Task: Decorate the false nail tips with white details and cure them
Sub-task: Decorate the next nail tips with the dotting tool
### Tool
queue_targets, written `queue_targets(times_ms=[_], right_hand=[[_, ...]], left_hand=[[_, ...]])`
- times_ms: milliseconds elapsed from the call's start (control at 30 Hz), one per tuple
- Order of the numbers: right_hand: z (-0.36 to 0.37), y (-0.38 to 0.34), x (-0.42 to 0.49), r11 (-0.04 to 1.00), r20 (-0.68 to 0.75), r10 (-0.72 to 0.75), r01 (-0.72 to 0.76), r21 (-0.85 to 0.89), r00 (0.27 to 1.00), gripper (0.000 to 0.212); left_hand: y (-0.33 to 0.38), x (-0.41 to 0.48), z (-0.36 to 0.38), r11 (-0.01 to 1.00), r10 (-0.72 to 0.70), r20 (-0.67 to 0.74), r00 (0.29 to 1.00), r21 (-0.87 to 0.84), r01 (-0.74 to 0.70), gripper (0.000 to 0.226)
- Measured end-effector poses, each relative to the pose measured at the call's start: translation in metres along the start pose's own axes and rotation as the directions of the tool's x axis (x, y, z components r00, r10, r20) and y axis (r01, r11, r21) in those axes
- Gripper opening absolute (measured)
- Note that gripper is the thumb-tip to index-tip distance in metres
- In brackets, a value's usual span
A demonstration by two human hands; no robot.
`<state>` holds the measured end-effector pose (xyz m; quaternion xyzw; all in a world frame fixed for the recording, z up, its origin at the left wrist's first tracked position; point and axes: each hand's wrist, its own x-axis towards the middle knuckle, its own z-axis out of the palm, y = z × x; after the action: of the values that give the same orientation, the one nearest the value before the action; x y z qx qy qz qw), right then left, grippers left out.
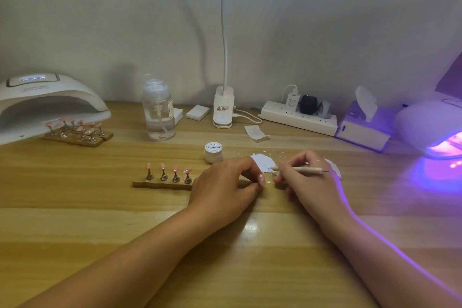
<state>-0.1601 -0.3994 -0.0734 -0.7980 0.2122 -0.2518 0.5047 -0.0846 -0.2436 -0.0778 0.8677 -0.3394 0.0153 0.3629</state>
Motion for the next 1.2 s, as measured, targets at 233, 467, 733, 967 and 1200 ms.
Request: queue_targets(times_ms=[233,467,733,967,1200], right_hand=[[-0.001,-0.002,0.0,1.0,0.001,0.008,-0.008,-0.003,1.0,0.013],[-0.002,-0.01,-0.005,0.966,-0.013,-0.051,0.052,0.252,0.999,0.008],[0.007,-0.014,-0.012,0.944,0.027,0.069,-0.074,0.322,0.997,0.023],[0.008,-0.013,-0.013,0.972,0.077,0.048,-0.064,0.225,0.996,0.022],[0.009,-0.017,-0.015,0.969,0.093,0.062,-0.082,0.233,0.994,0.017]], left_hand=[[0.002,0.0,-0.002,1.0,-0.013,0.015,1.0,-0.006,0.013,0.007],[0.003,0.0,-0.002,1.0,-0.002,0.016,1.0,-0.002,0.002,0.009],[0.001,0.0,-0.002,1.0,0.016,0.004,1.0,0.001,-0.016,0.005],[0.002,0.0,-0.001,1.0,0.003,0.002,1.0,0.009,-0.003,0.007],[0.001,0.0,-0.002,1.0,0.014,0.004,1.0,0.003,-0.014,0.007]])
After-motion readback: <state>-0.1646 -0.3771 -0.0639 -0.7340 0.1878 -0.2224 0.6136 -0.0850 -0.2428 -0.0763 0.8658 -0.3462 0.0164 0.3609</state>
